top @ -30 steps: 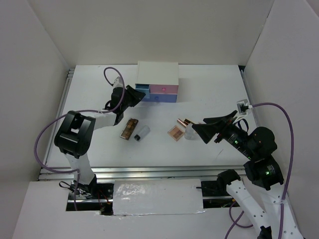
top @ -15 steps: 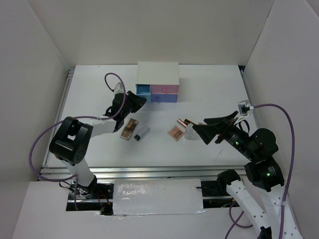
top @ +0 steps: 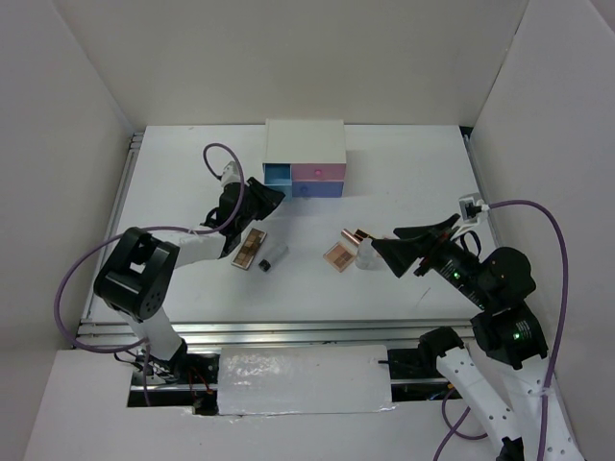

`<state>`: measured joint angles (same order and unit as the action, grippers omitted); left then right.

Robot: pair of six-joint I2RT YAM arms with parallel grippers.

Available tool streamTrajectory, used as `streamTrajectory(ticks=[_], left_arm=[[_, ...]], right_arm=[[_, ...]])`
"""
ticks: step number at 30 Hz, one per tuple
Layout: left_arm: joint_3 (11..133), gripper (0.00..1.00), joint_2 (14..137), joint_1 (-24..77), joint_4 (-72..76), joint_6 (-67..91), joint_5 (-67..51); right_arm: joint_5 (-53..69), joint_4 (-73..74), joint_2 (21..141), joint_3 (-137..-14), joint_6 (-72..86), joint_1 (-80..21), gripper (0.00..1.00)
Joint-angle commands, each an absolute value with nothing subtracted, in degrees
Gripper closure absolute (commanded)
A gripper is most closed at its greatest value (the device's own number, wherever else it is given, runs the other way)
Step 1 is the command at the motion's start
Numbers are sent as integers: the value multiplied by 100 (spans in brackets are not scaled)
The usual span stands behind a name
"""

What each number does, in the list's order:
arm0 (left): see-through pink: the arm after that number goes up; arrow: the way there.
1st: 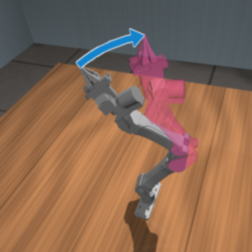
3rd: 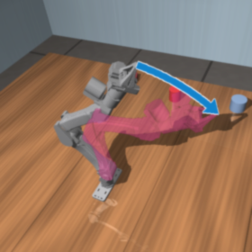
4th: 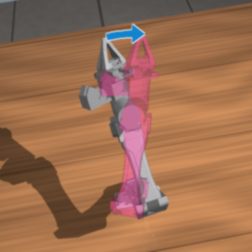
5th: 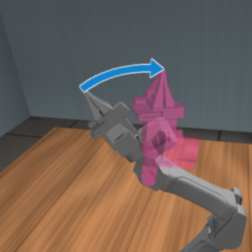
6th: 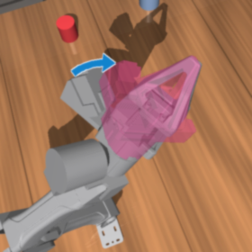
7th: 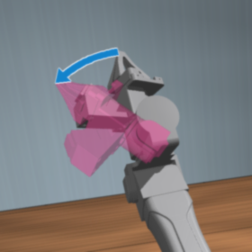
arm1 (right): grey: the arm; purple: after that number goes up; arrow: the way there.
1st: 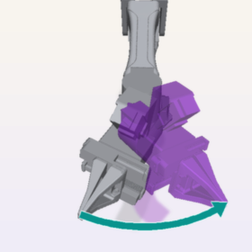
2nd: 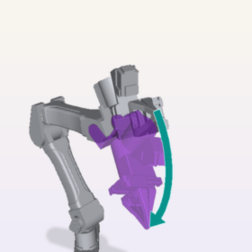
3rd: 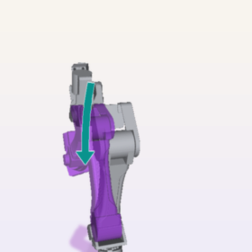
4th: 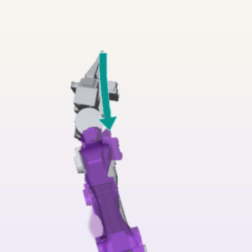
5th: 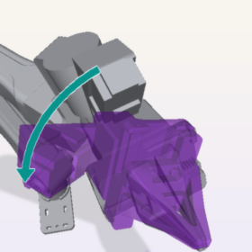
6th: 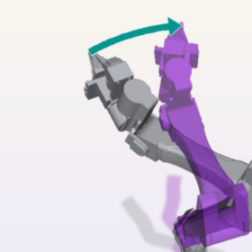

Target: Organize the makeup

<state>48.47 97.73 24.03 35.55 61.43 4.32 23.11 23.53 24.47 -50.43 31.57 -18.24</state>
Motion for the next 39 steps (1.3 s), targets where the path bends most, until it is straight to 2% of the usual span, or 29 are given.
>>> streamTrajectory(ticks=[1, 6, 11, 15, 19, 22, 23, 25, 26, 27, 31, 35, 39], left_arm=[[4755, 60, 9413, 2557, 3665, 6091, 509], [4702, 69, 9343, 2584, 3621, 6091, 545], [4518, 67, 9308, 2601, 3735, 6161, 519], [4333, 73, 9158, 2628, 3814, 6205, 589], [4193, 73, 9062, 2628, 3832, 6223, 554], [4087, 60, 8957, 2663, 3849, 6231, 562], [4078, 46, 8930, 2672, 3824, 6223, 562], [4104, 31, 8886, 2698, 3736, 6205, 580], [4113, 12, 8886, 2690, 3735, 6188, 580], [4122, 1, 8860, 2689, 3709, 6179, 563], [4105, 1, 8676, 2742, 3665, 6161, 492], [4165, 1, 8132, 2882, 3113, 6030, 545], [4605, 1, 7421, 3198, 1603, 5705, 966]], right_arm=[[2197, 2083, 2522, -5036, 3076, -1872, 0], [2188, 2004, 2575, -4966, 3102, -1881, 0], [2101, 1995, 2637, -4931, 3059, -1881, 0], [2013, 1969, 2689, -4861, 3041, -1872, 0], [2004, 1855, 2751, -4737, 3067, -1872, 0], [1890, 1767, 2865, -4650, 3015, -1872, 0], [1777, 1741, 2917, -4615, 2997, -1872, 0], [1662, 1679, 3111, -4597, 2883, -1872, 0], [1478, 1670, 3198, -4597, 2839, -1872, 0], [1363, 1670, 3434, -4605, 2700, -1872, 0], [556, 2028, 4383, -4833, 2338, -1820, 0], [-36, 2654, 5946, -5475, 2268, -1407, 1], [44, 2654, 6819, -5730, 2110, -1327, 12]])
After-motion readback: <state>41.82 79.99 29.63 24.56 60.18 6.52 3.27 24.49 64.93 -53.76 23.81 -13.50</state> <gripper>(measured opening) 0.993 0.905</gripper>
